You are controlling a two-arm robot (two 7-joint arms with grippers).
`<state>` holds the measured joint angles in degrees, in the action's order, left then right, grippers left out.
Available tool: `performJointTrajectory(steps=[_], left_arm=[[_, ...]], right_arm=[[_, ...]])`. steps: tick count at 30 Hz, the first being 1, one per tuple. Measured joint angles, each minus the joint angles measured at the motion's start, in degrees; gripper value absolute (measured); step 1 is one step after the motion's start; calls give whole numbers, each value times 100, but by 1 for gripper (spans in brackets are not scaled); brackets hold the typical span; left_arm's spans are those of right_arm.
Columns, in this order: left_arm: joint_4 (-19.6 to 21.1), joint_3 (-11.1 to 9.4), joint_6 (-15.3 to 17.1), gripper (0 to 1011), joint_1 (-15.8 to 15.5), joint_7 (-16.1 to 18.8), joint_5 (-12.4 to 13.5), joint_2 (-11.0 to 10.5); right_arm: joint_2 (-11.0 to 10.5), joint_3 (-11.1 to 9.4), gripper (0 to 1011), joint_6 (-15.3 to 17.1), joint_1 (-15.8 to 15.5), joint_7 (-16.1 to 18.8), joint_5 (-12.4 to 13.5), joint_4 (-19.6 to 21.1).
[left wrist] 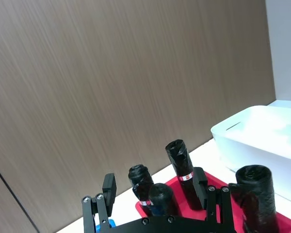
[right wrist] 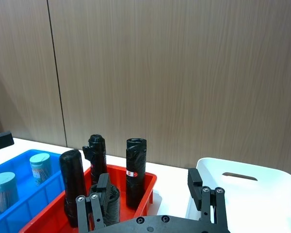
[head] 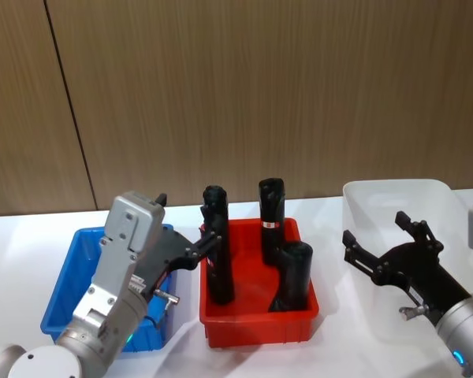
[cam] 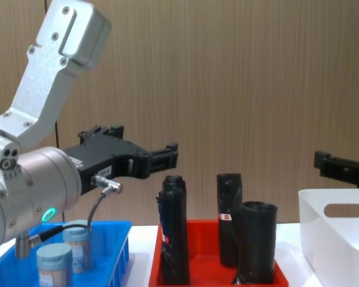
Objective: Pick the cotton swabs from the blue box and place them into the white box.
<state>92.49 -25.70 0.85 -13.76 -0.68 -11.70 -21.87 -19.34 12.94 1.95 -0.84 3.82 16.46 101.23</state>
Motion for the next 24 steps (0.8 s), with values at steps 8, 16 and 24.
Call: performJointTrajectory(steps=[8, 16, 24], left_arm=[[-145, 77, 127, 1004, -46, 112, -133, 19], [-391, 217, 455, 1004, -102, 285, -498, 41], [-629, 317, 721, 1004, -155, 353, -802, 67]], right_arm=[[0, 0, 1002, 0, 0, 0, 0, 0], [0, 0, 1002, 0, 0, 0, 0, 0], [0, 0, 1002, 0, 0, 0, 0, 0]])
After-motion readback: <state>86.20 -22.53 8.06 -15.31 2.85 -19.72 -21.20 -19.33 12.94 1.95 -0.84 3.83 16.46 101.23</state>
